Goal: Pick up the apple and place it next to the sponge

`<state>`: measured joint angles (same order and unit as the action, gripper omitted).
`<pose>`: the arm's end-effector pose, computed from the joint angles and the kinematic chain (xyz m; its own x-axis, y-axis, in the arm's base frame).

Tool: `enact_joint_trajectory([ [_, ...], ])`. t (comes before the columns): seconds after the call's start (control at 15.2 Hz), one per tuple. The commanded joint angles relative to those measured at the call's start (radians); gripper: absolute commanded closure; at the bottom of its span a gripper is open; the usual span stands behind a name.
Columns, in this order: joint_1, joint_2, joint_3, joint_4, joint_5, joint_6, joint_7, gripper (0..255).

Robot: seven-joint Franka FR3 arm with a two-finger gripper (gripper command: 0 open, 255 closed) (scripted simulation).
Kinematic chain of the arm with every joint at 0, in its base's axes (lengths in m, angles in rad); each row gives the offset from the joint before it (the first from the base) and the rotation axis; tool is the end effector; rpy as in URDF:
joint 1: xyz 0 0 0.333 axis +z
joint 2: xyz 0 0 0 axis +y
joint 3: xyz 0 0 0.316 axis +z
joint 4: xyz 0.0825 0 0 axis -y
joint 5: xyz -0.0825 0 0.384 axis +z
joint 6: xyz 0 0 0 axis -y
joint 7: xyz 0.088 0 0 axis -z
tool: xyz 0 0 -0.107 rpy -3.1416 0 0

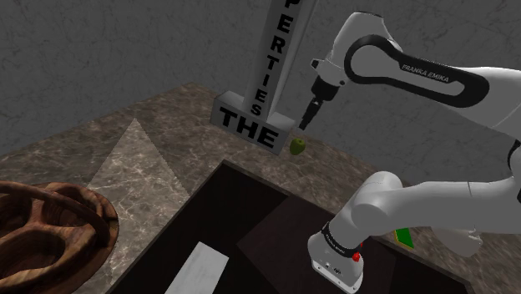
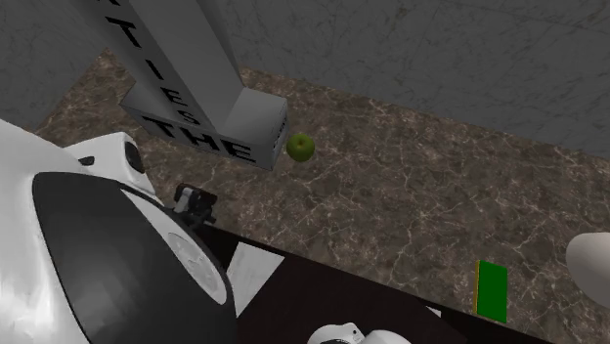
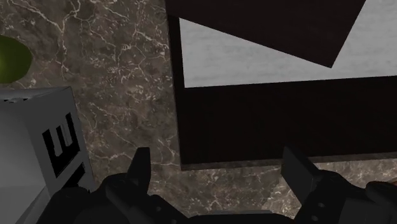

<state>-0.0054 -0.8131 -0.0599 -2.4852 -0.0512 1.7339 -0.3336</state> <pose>0.3112 -0.0287 0.5514 0.9559 0.2886 0.0552 0.2875 -0.9574 0.0270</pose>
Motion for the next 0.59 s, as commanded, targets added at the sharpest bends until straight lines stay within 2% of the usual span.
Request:
enact_joint_trajectory([
  [0.0,-0.009,-0.003,-0.04,-0.048,-0.029,0.053,-0.058,0],
  [0.53,-0.052,0.091,-0.223,-0.148,-0.144,0.28,-0.287,0],
])
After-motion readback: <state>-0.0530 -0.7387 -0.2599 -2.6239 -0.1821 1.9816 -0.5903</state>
